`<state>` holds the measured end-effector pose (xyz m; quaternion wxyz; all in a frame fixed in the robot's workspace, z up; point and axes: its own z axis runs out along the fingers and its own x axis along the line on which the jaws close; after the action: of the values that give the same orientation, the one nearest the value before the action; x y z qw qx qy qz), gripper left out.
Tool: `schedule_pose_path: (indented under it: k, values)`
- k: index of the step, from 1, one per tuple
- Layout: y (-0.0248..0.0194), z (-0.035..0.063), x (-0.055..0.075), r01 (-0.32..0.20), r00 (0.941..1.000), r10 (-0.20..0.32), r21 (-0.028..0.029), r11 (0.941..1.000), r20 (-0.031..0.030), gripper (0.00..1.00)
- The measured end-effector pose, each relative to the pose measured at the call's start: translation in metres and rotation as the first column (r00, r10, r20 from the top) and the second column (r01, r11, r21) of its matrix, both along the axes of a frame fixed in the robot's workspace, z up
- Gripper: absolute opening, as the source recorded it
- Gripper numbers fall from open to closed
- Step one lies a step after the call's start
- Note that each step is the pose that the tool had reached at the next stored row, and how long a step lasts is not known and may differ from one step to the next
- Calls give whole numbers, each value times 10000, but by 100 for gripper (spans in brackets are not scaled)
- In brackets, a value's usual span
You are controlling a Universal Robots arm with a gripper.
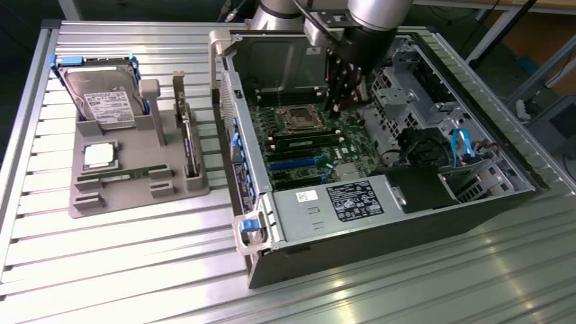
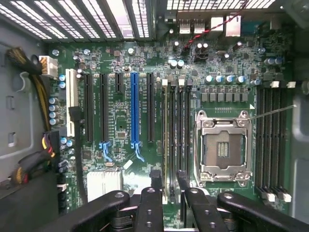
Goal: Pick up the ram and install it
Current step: 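Insert the ram into the slot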
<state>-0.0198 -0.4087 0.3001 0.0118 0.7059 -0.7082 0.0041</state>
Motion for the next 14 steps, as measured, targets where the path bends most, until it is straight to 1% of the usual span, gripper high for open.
schedule_pose_path:
  k: [3,14]
  values:
    - [0,121,0,0,10000,0,-1,10000,0,25]
    - [0,388,0,0,10000,0,-1,10000,-1,25]
